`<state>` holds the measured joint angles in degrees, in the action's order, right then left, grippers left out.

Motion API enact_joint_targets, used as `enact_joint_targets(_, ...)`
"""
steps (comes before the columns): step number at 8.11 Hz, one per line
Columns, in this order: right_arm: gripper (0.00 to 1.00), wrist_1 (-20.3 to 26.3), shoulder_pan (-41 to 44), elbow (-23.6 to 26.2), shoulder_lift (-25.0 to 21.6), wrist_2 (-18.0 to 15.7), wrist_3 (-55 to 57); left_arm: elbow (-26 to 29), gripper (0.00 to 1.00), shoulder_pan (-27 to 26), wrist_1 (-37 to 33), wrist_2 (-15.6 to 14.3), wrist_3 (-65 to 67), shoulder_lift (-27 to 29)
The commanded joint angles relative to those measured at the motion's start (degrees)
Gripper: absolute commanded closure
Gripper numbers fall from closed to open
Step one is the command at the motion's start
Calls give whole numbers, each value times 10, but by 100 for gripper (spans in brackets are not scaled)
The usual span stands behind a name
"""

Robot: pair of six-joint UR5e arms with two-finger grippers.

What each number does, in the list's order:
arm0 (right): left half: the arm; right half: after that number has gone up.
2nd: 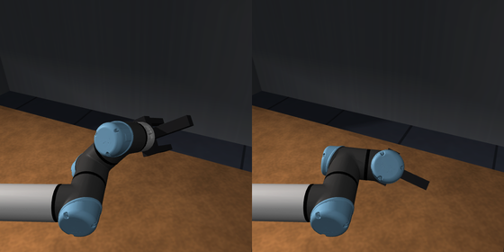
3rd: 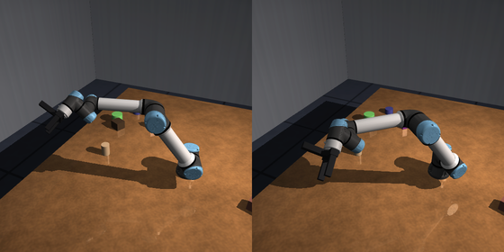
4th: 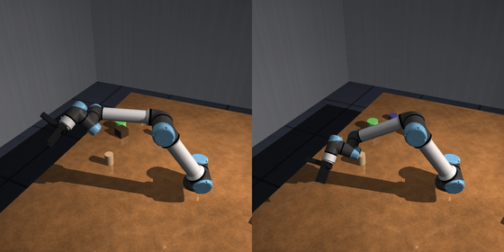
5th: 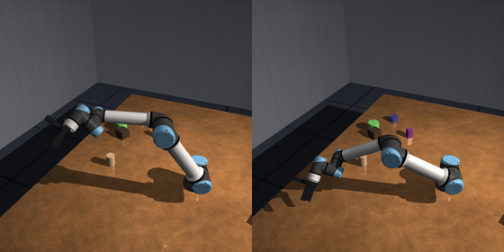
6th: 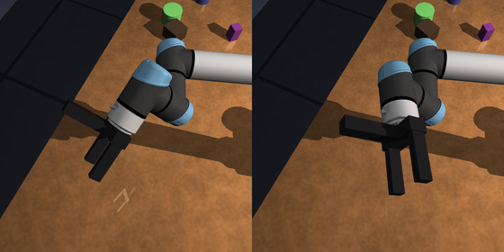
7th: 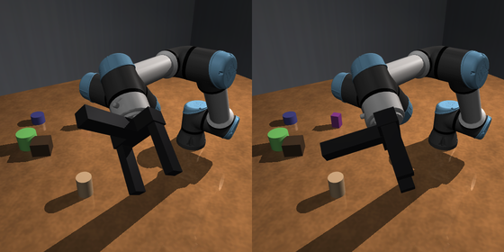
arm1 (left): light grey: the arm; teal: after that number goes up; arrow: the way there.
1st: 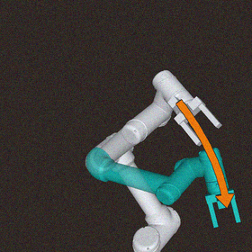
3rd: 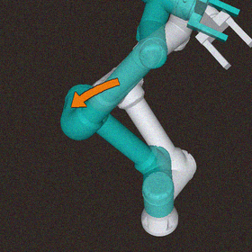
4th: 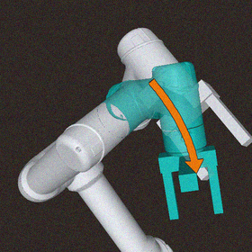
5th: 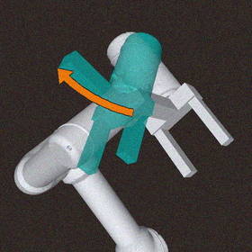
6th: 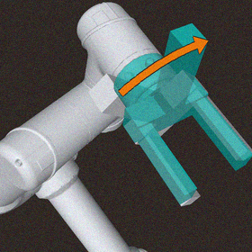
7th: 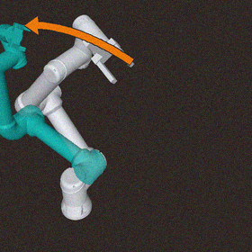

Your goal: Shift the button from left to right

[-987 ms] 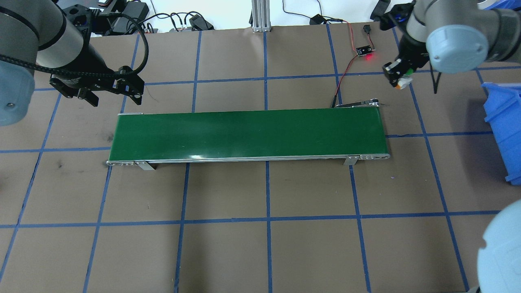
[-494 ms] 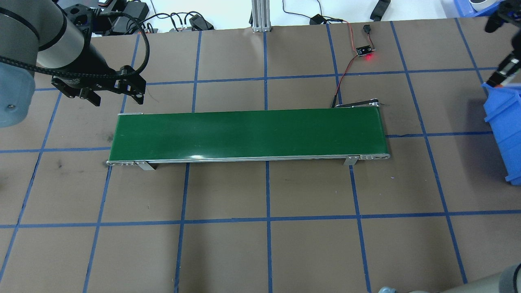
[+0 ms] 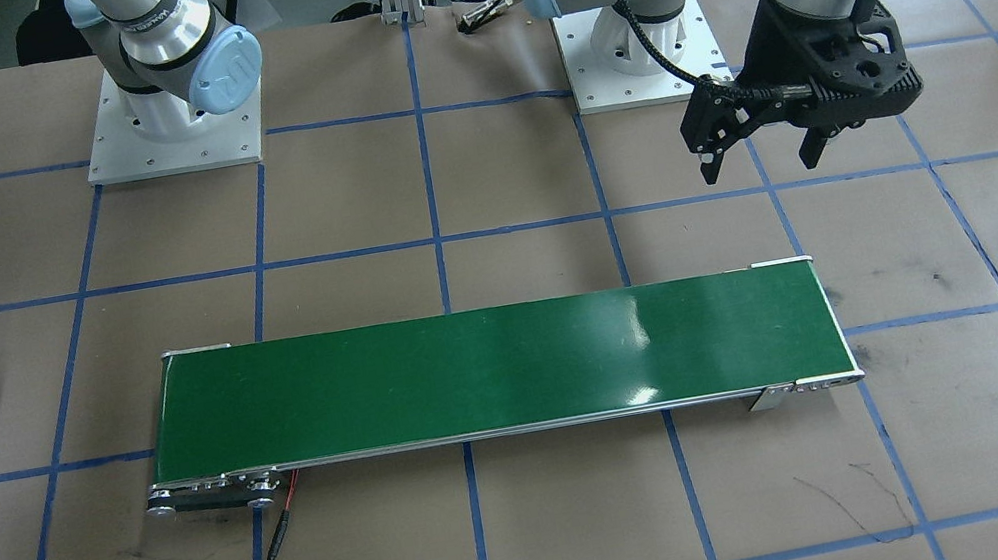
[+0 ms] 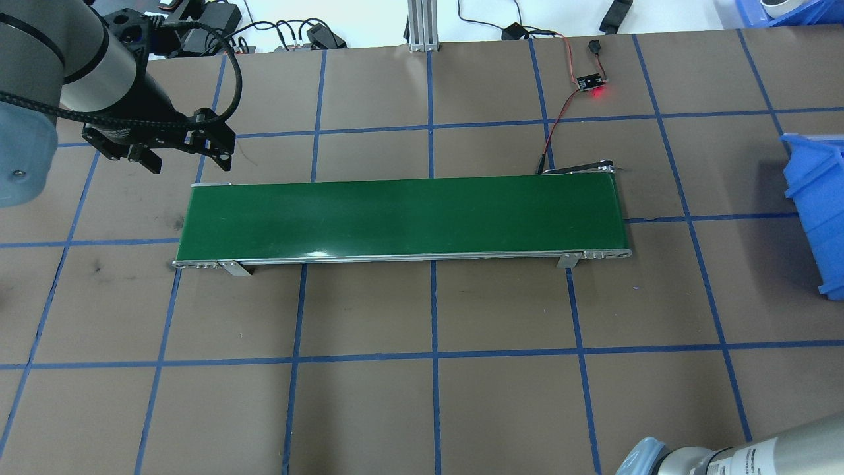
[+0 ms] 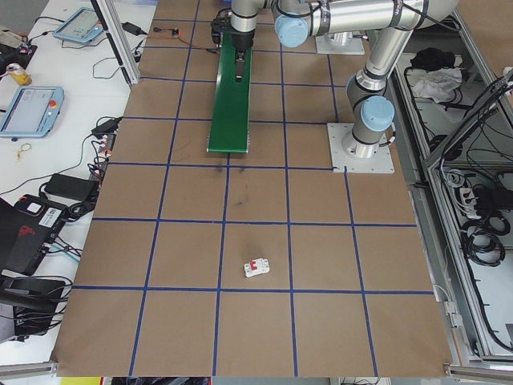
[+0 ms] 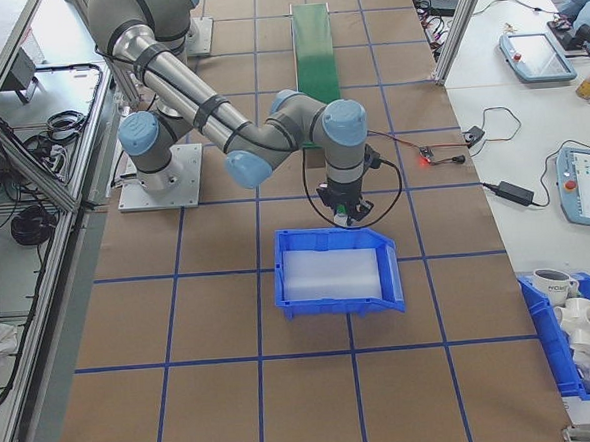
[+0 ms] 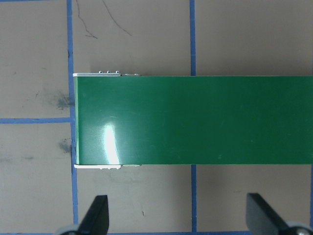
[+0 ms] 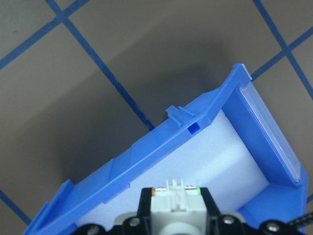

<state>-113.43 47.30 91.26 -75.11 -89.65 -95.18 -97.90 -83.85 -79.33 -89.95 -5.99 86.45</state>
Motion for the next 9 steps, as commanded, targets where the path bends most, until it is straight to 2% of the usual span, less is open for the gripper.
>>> enact_joint_targets(1, 100, -27, -42, 1, 22, 26, -151, 0, 0, -1, 2, 4, 8, 0)
enact_joint_targets(2, 100, -54, -50, 2, 43, 27, -190, 0, 0, -1, 2, 5, 8, -3)
enact_joint_targets(5, 100, -67, -55, 3, 88, 33, -213, -1, 0, -2, 1, 5, 7, -6)
enact_joint_targets(6, 100, -88, -55, 4, 99, 26, -217, -1, 0, -2, 1, 5, 6, -10)
enact_joint_targets(8, 99, -91, -60, 11, 119, 21, -238, -2, 0, -3, -6, 6, 7, -15)
enact_joint_targets(9, 84, -91, -73, 12, 136, 28, -258, -3, 0, -3, -8, 5, 7, -16)
